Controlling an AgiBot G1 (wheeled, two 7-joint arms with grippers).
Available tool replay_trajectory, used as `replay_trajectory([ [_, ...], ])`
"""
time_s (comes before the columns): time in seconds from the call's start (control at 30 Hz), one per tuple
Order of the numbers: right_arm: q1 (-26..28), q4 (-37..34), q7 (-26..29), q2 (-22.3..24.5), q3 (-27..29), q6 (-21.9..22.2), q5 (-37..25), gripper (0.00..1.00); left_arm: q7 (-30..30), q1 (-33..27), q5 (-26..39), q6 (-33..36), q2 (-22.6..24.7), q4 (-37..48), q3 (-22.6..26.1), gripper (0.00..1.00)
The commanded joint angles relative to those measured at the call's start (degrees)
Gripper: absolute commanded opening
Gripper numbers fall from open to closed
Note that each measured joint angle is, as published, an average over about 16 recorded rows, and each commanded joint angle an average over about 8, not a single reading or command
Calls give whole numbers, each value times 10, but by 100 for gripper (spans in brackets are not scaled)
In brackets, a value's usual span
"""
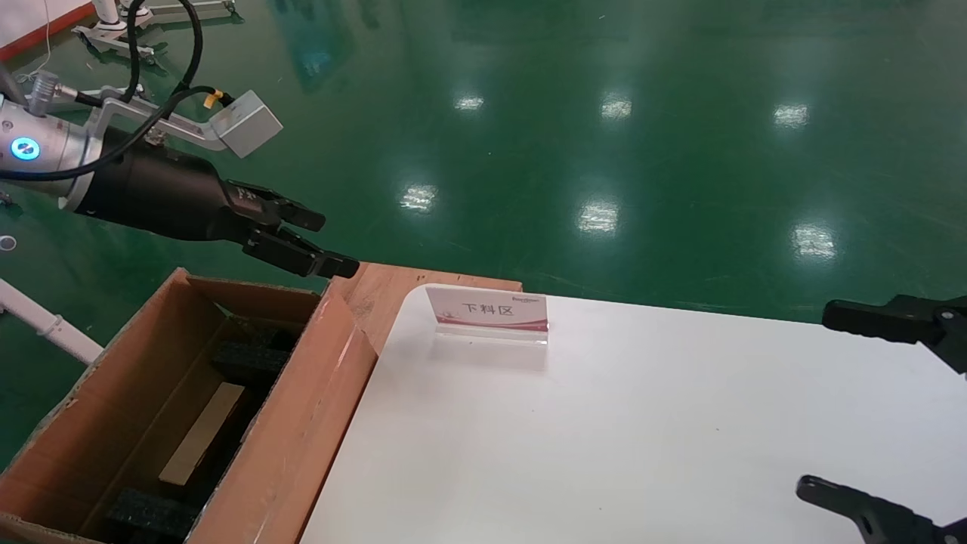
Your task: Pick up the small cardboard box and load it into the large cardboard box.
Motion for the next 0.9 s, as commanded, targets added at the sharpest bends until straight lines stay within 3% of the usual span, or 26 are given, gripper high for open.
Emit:
replay_trajectory([
  [0.03,0,0,0,0,0,0,0,100,1,4,1,0,1,1,-4,100],
  [0.9,0,0,0,0,-1,0,0,100,62,324,32,47,4,-149,-461,100],
])
